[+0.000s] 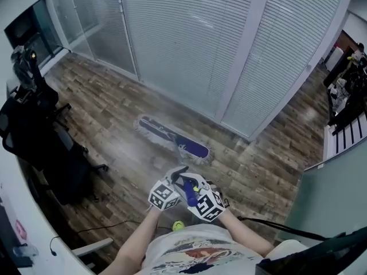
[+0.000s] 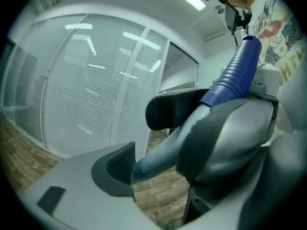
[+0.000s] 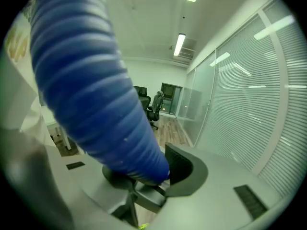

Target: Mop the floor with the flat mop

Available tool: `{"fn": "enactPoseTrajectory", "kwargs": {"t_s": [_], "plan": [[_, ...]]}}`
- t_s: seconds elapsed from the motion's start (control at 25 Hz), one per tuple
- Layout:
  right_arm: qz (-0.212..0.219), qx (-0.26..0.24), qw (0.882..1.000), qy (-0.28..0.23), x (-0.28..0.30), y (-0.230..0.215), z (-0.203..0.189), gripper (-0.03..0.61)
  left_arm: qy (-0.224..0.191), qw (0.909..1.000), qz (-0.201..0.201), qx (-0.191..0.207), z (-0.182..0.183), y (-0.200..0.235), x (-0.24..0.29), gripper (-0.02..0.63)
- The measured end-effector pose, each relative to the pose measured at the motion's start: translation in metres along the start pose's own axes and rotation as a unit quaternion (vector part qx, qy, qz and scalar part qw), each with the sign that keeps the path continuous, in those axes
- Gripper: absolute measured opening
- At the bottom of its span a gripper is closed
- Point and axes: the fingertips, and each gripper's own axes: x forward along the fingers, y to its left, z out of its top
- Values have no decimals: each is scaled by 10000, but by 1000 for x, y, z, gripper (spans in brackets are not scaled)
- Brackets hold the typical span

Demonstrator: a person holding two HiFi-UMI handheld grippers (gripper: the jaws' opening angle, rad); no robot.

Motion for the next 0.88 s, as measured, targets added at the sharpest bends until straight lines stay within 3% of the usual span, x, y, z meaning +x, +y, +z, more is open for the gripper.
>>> {"fn": "enactPoseTrajectory", "kwargs": {"t_s": [0.16,0.48,0.88], "plan": [[236,-143,9996,111,-19,90,8,117,-207,9995,189,-116,-30,-54,-62,250],[503,-223,9985,64,-72,205,27,118,-213,9990,344,-209,-56,-151,-137,249],[579,-62,9980,-228,-194,304,2,118,67,9987,497,-77,-97,-302,-155,249]]}}
